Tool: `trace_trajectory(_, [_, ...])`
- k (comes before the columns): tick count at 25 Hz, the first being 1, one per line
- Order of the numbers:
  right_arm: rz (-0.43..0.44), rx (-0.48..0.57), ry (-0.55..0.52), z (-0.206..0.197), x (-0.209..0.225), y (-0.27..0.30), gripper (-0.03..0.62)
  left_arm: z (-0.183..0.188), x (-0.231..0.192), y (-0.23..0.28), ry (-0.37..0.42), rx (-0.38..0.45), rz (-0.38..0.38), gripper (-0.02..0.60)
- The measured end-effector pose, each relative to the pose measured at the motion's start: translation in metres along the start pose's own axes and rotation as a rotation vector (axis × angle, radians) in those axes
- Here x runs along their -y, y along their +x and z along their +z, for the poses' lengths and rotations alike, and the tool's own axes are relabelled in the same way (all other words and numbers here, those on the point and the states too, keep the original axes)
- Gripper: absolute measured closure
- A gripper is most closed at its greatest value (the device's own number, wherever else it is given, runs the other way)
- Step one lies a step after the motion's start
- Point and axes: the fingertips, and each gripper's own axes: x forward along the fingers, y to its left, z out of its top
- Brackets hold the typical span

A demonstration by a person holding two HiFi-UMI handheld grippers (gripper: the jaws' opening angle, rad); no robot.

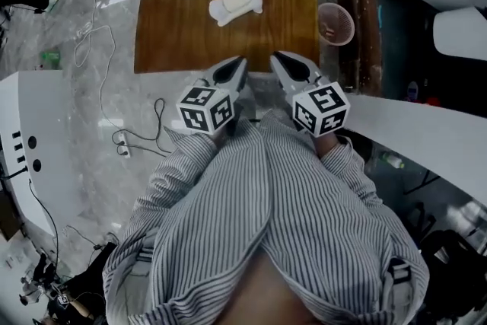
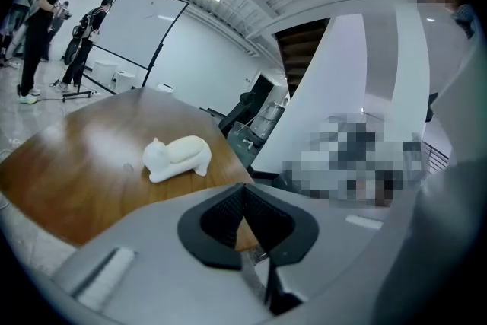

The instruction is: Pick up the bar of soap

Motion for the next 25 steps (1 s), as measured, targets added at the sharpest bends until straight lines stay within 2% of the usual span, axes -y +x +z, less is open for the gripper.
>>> trace_trajectory(5, [-0.031, 0.008, 0.021, 0.038, 0.02, 0.056, 0.582, 0.046, -0.04, 0.027, 0.049, -0.043, -0.038, 0.581])
trace_trajectory(9, [-0.061, 0.015, 0.046, 0.056, 0.029, 0.085, 0.58, 0.068, -0.063, 0.043, 0.077, -0.079, -0.074, 0.581])
trace_trajectory(15, [-0.087, -0.023, 0.086, 0.051, 0.046, 0.098, 0.58, 0.069, -0.066, 0.068, 0.067, -0.13, -0.112, 0.581])
trace_trajectory(20, [-0.078, -0.041, 0.093, 0.047, 0.06, 0.101, 0.58, 0.067, -0.073, 0.082, 0.067, -0.152, -0.09, 0.581])
trace_trajectory(25, [-0.055, -0.044, 0.132, 0.044, 0.071, 0.103, 0.58, 0.075, -0.094, 0.093, 0.215, -0.194, -0.04, 0.58])
